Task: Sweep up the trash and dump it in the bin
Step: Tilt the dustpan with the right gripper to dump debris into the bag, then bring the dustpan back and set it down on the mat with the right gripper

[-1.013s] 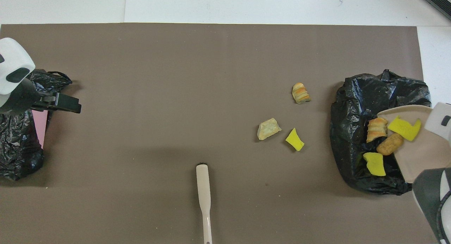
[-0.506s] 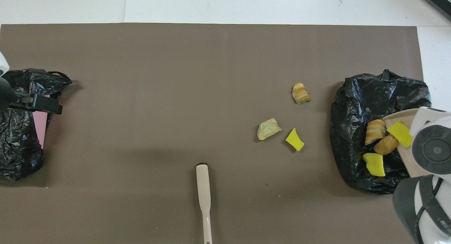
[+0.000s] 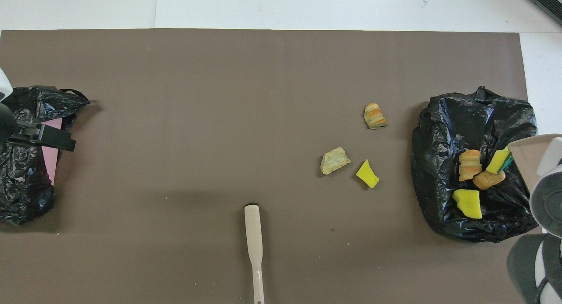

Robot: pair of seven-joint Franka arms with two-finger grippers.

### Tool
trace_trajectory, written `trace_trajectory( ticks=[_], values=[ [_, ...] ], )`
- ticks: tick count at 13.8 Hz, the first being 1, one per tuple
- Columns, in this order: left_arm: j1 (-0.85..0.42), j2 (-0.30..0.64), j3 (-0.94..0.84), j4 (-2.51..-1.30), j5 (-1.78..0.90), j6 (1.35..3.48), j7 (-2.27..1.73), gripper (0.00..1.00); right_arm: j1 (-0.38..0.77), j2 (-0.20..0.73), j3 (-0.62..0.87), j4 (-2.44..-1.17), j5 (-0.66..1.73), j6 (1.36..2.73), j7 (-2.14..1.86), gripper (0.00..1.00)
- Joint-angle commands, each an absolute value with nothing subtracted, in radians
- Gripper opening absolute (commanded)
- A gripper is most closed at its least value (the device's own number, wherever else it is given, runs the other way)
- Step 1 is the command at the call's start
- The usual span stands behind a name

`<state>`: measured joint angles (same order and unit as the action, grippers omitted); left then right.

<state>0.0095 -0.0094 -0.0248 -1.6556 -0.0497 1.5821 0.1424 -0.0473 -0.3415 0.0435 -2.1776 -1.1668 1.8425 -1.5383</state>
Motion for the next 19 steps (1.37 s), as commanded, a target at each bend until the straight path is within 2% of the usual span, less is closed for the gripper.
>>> trace_trajectory(
  ticks=[1, 5, 7, 11, 14, 17, 19],
  values=[
    [0.020, -0.003, -0.032, -1.629, -0.014, 1.548, 0.144, 1.00, -0.043, -0.362, 0.054, -2.174, -1.201, 1.806, -1.491, 0.00],
    [0.017, -0.009, -0.034, -1.635, -0.014, 1.552, 0.144, 1.00, -0.041, -0.347, 0.096, -2.125, -1.140, 1.787, -1.410, 0.00],
    [0.017, -0.009, -0.034, -1.637, -0.012, 1.555, 0.146, 1.00, -0.041, -0.309, 0.129, -2.076, -1.044, 1.755, -1.372, 0.00],
    [0.015, -0.009, -0.034, -1.637, -0.014, 1.559, 0.144, 1.00, -0.040, -0.167, 0.166, -1.883, -0.815, 1.686, -1.251, 0.00],
    [0.014, -0.011, -0.035, -1.637, -0.014, 1.554, 0.149, 1.00, -0.038, -0.109, 0.231, -1.784, -0.631, 1.637, -1.028, 0.00],
    [0.012, -0.015, -0.034, -1.637, -0.015, 1.559, 0.140, 1.00, -0.038, -0.034, 0.337, -1.717, -0.496, 1.621, -0.751, 0.00],
    [0.017, -0.015, -0.034, -1.637, -0.015, 1.559, 0.143, 1.00, -0.005, 0.068, 0.423, -1.624, -0.486, 1.589, -0.544, 0.00]
  ],
)
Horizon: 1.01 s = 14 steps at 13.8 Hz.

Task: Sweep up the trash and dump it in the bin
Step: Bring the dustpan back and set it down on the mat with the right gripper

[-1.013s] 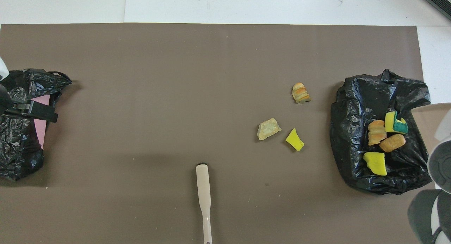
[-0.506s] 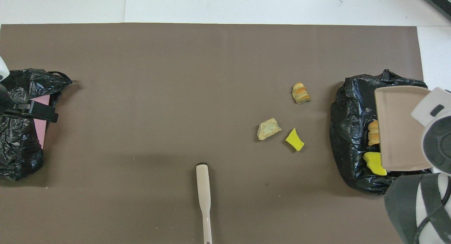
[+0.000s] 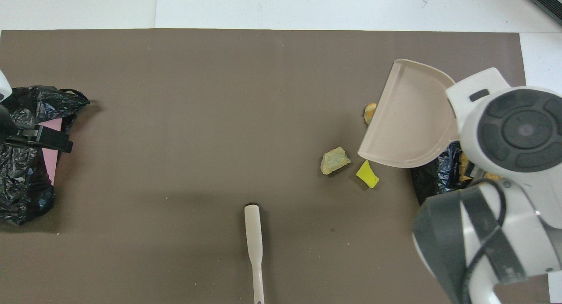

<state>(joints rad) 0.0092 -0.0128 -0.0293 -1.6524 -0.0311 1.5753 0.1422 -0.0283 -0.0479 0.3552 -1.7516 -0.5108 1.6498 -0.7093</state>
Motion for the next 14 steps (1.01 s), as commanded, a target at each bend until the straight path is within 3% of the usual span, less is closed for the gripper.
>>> trace_trajectory(
  ticks=[1, 4, 8, 14],
  values=[
    [0.018, -0.015, -0.032, -1.637, -0.015, 1.563, 0.141, 1.00, 0.047, 0.140, 0.423, -1.552, -0.486, 1.553, -0.435, 0.00],
    [0.017, -0.015, -0.032, -1.637, -0.015, 1.565, 0.141, 1.00, 0.173, 0.328, 0.426, -1.352, -0.480, 1.487, -0.110, 0.00],
    [0.015, -0.017, -0.032, -1.638, -0.015, 1.565, 0.143, 1.00, 0.265, 0.507, 0.428, -1.157, -0.414, 1.496, 0.225, 0.00],
    [0.012, -0.021, -0.032, -1.646, -0.015, 1.563, 0.143, 1.00, 0.388, 0.688, 0.429, -1.086, -0.377, 1.655, 0.648, 0.00]
  ],
)
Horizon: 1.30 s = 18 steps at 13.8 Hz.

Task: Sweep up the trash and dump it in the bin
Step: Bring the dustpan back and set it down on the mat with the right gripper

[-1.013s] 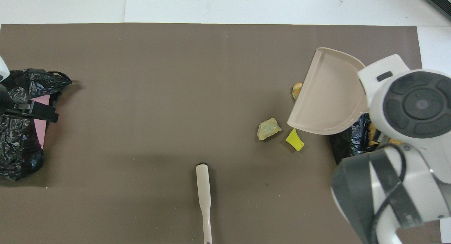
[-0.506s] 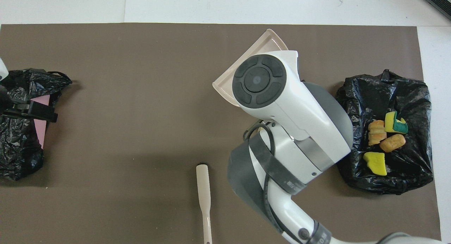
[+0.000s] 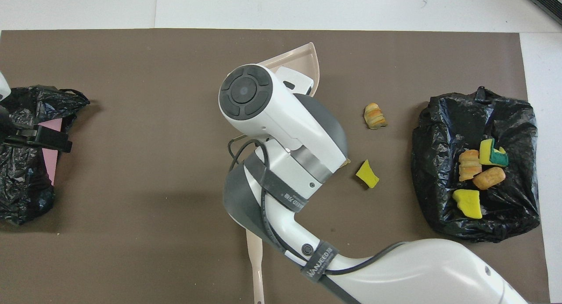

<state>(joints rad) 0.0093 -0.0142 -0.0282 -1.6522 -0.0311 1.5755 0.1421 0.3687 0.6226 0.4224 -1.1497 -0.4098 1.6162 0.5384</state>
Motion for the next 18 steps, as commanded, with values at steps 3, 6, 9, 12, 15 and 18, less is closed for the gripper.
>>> trace_trajectory(
  ticks=[3, 6, 9, 12, 15, 18],
  values=[
    [0.012, -0.021, -0.032, -1.649, -0.015, 1.565, 0.143, 1.00, 0.410, 0.733, 0.425, -1.071, -0.327, 1.739, 0.767, 0.00],
    [0.012, -0.021, -0.034, -1.649, -0.015, 1.565, 0.144, 1.00, 0.442, 0.778, 0.423, -1.075, -0.327, 1.782, 0.848, 0.00],
    [0.009, -0.023, -0.032, -1.655, -0.015, 1.566, 0.143, 1.00, 0.428, 0.784, 0.425, -1.106, -0.299, 1.793, 0.859, 0.00],
    [0.003, -0.038, -0.034, -1.675, -0.015, 1.574, 0.143, 1.00, 0.417, 0.785, 0.423, -1.147, -0.285, 1.834, 0.853, 0.00],
    [-0.002, -0.043, -0.037, -1.687, -0.015, 1.598, 0.138, 1.00, 0.397, 0.782, 0.425, -1.169, -0.287, 1.859, 0.839, 0.00],
    [0.000, -0.041, -0.040, -1.689, -0.020, 1.641, 0.133, 1.00, 0.387, 0.782, 0.425, -1.169, -0.288, 1.875, 0.802, 0.32]
  ],
)
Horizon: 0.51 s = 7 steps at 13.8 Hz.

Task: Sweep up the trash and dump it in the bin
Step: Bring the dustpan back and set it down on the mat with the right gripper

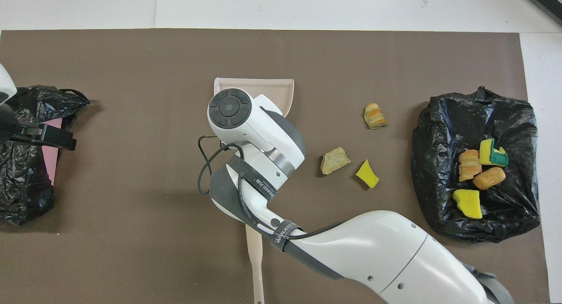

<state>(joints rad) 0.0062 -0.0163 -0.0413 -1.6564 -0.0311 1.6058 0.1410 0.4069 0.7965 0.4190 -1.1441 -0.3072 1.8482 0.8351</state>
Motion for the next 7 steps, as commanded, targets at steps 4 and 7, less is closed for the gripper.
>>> trace_trajectory(
  ticks=[4, 7],
  values=[
    [-0.003, -0.037, -0.043, -1.681, -0.023, 1.644, 0.130, 1.00, 0.362, 0.750, 0.425, -1.167, -0.290, 1.876, 0.781, 0.64],
    [-0.002, -0.037, -0.043, -1.683, -0.023, 1.644, 0.133, 1.00, 0.350, 0.671, 0.426, -1.178, -0.281, 1.833, 0.772, 0.82]
  ],
)
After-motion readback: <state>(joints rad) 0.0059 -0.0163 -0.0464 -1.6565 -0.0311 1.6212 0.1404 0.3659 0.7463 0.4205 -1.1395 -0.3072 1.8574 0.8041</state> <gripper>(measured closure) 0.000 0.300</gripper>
